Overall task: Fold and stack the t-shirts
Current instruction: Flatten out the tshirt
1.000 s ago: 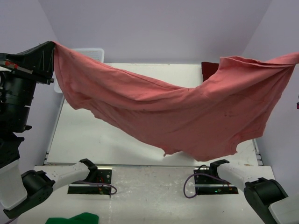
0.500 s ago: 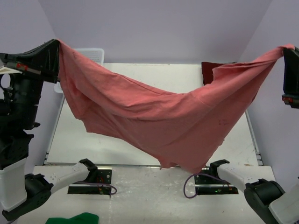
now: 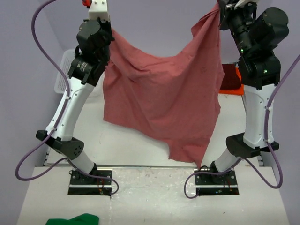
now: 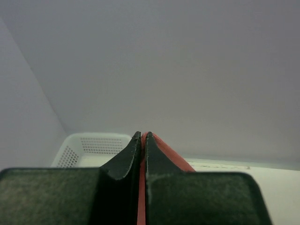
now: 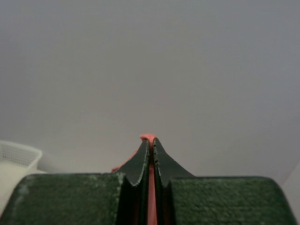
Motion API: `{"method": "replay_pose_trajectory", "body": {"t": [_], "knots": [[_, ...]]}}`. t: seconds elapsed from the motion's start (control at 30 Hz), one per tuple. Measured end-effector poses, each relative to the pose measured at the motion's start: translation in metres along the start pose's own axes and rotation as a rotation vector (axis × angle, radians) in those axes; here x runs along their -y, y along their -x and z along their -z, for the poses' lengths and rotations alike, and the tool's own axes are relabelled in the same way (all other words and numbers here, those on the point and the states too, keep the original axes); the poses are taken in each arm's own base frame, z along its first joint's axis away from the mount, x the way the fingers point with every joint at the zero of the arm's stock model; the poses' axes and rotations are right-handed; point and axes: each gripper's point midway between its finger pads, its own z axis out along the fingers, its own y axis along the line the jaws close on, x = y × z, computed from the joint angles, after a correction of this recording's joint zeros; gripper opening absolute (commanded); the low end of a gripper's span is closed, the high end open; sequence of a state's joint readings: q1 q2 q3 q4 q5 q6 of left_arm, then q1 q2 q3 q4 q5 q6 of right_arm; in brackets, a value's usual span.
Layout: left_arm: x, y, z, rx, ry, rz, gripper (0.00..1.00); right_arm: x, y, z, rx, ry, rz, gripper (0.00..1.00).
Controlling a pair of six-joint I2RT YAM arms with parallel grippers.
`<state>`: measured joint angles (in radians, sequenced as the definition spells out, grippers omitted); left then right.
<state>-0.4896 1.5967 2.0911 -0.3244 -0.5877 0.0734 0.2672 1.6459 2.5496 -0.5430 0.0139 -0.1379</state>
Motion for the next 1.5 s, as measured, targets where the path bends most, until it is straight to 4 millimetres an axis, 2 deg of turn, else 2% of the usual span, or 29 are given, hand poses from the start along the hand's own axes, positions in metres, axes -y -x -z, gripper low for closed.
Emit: {"method": "replay_pose_trajectory", "body": {"t": [0.07,0.13,0.23,0.4,0.53,0.63,0.7,0.8,1.0,1.1,1.17,1.2,1.27,1.33,1.37,1.4,1.5], "knots": [[-0.011,-0.008,-0.017,-0.014,0.032,-0.017,0.0,0.001,-0.011,-0.002,-0.034,-0.004,0.016,0.0],[-0.025,-0.006,-0.023,-0.015,0.056,-0.022,0.0,0.004,-0.01,0.002,-0.039,-0.016,0.03,0.0],[-0.046,0.013,-0.021,0.013,0.077,-0.008,0.0,0.008,0.015,0.02,0.009,-0.024,0.044,0.0],[-0.066,0.055,-0.004,0.079,0.076,0.041,0.0,0.012,0.076,0.072,0.137,-0.033,0.052,0.0],[-0.07,0.063,0.022,0.075,0.032,0.067,0.0,0.002,0.119,0.117,0.241,-0.002,0.043,0.0],[-0.075,0.065,0.049,0.059,-0.005,0.09,0.0,-0.004,0.137,0.145,0.286,0.039,0.027,0.0],[-0.081,0.076,0.07,0.074,-0.026,0.114,0.0,-0.003,0.148,0.163,0.314,0.053,0.012,0.0],[-0.089,0.103,0.105,0.139,-0.079,0.16,0.0,0.003,0.161,0.185,0.354,0.067,-0.017,0.0],[-0.107,0.164,0.169,0.314,-0.158,0.246,0.0,0.014,0.176,0.213,0.406,0.076,-0.043,0.0],[-0.11,0.183,0.181,0.378,-0.177,0.27,0.0,0.016,0.176,0.209,0.412,0.056,-0.024,0.0],[-0.105,0.182,0.172,0.379,-0.184,0.275,0.0,0.016,0.173,0.199,0.41,0.027,0.002,0.0],[-0.099,0.175,0.16,0.363,-0.183,0.271,0.0,0.015,0.169,0.19,0.395,0.011,0.022,0.0],[-0.085,0.156,0.13,0.307,-0.175,0.253,0.0,0.009,0.162,0.168,0.375,-0.014,0.05,0.0],[-0.067,0.128,0.09,0.234,-0.163,0.226,0.0,0.003,0.148,0.14,0.34,-0.041,0.089,0.0],[-0.054,0.106,0.062,0.18,-0.159,0.205,0.0,-0.001,0.137,0.123,0.313,-0.051,0.11,0.0],[-0.046,0.089,0.043,0.143,-0.155,0.186,0.0,-0.004,0.127,0.107,0.289,-0.058,0.13,0.0],[-0.028,0.009,-0.026,-0.025,-0.139,0.122,0.0,-0.004,0.091,0.061,0.212,-0.08,0.179,0.0]]}}
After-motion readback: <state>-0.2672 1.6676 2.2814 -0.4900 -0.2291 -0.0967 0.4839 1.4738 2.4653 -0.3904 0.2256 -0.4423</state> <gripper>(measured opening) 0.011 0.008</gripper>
